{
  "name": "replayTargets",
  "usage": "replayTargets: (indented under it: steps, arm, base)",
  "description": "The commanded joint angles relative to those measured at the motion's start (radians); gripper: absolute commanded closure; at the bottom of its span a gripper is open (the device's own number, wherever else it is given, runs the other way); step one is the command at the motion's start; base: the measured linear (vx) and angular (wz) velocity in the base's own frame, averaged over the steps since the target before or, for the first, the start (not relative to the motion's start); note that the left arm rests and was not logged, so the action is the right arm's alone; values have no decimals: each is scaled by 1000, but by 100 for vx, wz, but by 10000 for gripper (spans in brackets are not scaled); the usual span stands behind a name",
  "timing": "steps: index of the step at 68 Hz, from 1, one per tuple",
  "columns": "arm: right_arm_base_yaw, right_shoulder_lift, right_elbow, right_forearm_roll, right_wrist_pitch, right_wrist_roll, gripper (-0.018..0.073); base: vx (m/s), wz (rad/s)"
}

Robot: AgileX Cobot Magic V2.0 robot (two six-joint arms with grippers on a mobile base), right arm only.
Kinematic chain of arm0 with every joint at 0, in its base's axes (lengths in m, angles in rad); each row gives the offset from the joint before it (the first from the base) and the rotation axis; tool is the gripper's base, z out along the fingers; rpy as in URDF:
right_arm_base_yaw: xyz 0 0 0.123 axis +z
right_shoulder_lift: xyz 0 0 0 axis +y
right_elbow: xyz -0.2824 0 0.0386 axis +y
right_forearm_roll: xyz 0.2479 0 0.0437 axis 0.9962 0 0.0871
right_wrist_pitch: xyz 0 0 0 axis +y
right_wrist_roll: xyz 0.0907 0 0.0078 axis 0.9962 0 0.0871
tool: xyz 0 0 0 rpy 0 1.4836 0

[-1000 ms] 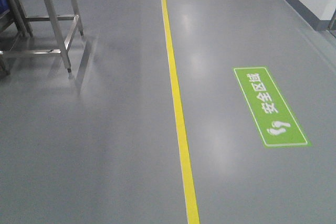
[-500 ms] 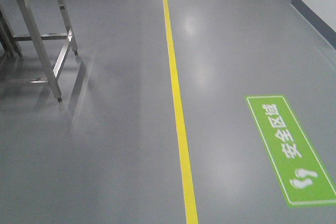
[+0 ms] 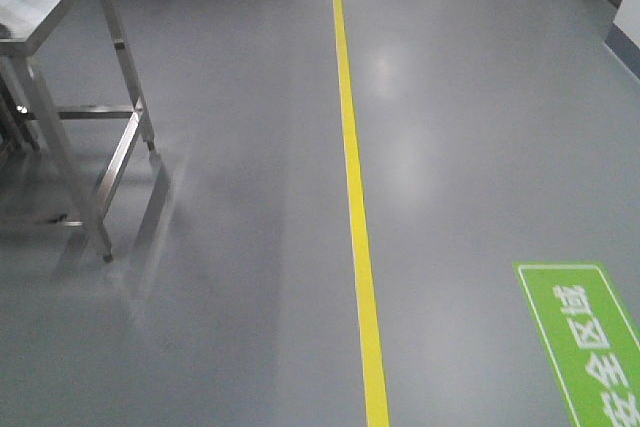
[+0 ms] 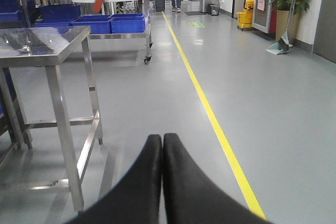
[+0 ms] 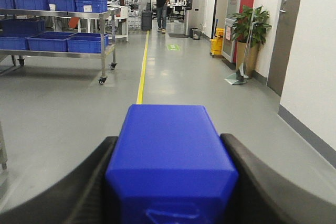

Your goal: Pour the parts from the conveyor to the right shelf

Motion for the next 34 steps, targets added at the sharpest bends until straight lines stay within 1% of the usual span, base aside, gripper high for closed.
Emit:
replayTargets:
  steps: [1, 34]
  arm:
    - [-1, 10, -26, -1, -82, -5, 565]
    - [-1, 10, -26, -1, -82, -5, 565]
  base:
    - [71, 4]
    - [71, -4]
